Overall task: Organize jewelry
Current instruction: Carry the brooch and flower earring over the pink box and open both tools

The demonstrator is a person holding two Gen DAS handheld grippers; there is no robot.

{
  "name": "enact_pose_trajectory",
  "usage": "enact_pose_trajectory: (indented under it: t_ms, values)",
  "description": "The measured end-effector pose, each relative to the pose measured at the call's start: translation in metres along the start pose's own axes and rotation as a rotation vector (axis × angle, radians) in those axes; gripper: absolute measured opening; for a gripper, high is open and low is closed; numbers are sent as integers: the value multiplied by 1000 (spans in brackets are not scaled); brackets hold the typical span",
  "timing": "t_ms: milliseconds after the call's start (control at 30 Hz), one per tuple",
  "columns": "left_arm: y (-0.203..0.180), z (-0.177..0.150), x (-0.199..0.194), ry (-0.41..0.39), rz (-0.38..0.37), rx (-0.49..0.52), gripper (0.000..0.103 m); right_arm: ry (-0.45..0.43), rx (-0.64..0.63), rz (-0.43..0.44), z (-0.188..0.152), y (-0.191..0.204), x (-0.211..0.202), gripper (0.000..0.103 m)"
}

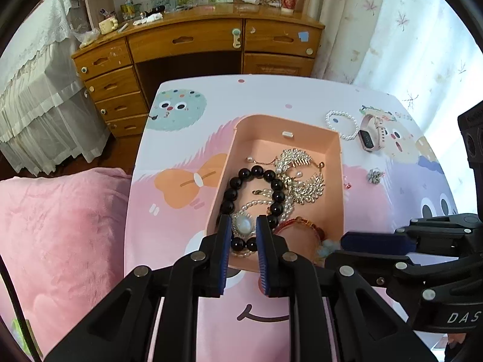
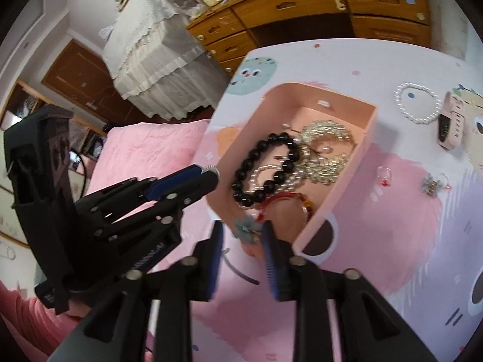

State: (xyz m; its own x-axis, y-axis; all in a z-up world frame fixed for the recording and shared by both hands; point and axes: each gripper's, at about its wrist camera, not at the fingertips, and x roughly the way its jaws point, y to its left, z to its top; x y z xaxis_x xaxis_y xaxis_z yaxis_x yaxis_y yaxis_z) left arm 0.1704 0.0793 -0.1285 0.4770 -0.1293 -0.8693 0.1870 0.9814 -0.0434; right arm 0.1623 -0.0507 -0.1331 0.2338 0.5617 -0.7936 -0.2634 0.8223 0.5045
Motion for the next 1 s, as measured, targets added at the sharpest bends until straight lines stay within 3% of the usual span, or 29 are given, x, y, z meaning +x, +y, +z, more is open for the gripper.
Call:
enact_pose_trajectory:
  t_ms: [33,167,300,367,433,600,767,1000]
  values:
    - [-1,1,2,3,3,1,24,-9,0,-10,0,-1,-1,38]
    - [-2,1,3,16,0,3,30,-36,-14,-33,3,-4,-10,39]
    - [-5,0,-1,10,1,8,63,-51,-2,-59,2,-11,-14,42]
    - [-9,0,-3,4,1,18,65,-54,10,-68,-2,-16,-14,44]
    - [-14,0,-3,15,-10,25,79,-62,35,-78,-9,-24,-16,45]
    - [-33,3,1,55,-21,63,81,-105,135,-87,-25,-47,-27,57]
    - [-54,14,2,74,-85,106,86,-182,141,-143,-36,-69,-51,60]
    - [-103,28,-3,-14,-107,225,87,-243,-46,-328,-27,-101,-84,61]
